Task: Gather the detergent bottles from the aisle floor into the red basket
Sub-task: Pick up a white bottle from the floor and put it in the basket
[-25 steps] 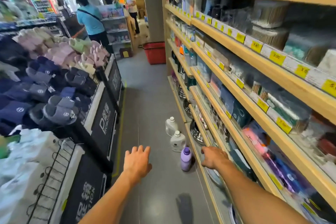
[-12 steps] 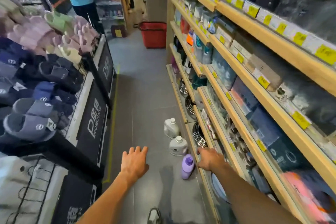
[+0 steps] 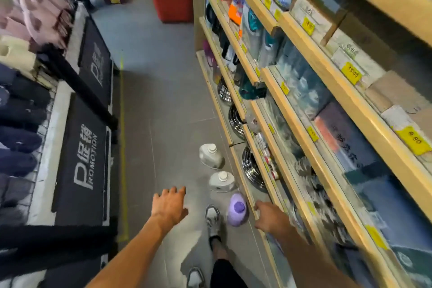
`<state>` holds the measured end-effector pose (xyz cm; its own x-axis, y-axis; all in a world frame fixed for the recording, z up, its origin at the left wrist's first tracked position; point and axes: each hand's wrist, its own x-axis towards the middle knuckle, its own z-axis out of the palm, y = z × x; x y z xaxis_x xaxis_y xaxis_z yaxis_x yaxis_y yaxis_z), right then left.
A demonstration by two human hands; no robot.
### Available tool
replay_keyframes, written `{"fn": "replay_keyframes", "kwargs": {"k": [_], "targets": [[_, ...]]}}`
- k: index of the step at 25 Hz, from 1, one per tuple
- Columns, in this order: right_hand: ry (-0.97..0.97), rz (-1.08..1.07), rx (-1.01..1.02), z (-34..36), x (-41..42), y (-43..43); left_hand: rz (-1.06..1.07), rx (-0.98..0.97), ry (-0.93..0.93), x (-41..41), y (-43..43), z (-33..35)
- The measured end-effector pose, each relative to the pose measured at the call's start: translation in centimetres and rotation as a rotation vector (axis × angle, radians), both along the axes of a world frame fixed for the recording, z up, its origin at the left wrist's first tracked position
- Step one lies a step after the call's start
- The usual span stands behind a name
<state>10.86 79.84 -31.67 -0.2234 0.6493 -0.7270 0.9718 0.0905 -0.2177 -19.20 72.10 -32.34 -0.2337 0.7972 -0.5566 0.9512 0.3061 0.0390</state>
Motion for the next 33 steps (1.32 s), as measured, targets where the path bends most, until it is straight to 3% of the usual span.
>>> {"fn": "replay_keyframes", "kwargs": {"k": [4, 10, 13, 18, 22, 28, 30, 33], "targets": [[0.021, -0.037, -0.105, -8.2, -1.8, 5.8, 0.197, -0.099, -0.145, -1.2, 5.8, -5.7], [0.077, -0.202, -0.102, -24.6, -1.7, 10.9, 0.269, -0.251, -0.241, -3.4, 10.6, -18.3], [0.092, -0.26, -0.094, -35.1, -1.8, 13.6, 0.218, -0.245, -0.335, -4.0, 12.1, -28.7], [0.226, -0.241, -0.086, -53.4, -5.6, 20.4, 0.044, -0.094, -0.505, -2.6, 19.5, -51.9], [0.303, -0.151, -0.063, -61.0, -7.4, 22.5, -0.19, 0.107, -0.554, -1.2, 23.4, -64.0], [0.287, -0.023, 0.003, -60.8, -8.8, 23.1, -0.254, 0.3, -0.658, -1.6, 24.5, -66.4], [0.296, 0.025, -0.006, -58.5, -10.4, 23.7, -0.189, 0.296, -0.686, -3.0, 24.2, -63.9], [0.3, 0.096, -0.02, -50.8, -12.6, 24.2, -0.049, 0.225, -0.678, -4.9, 24.0, -54.2]]}}
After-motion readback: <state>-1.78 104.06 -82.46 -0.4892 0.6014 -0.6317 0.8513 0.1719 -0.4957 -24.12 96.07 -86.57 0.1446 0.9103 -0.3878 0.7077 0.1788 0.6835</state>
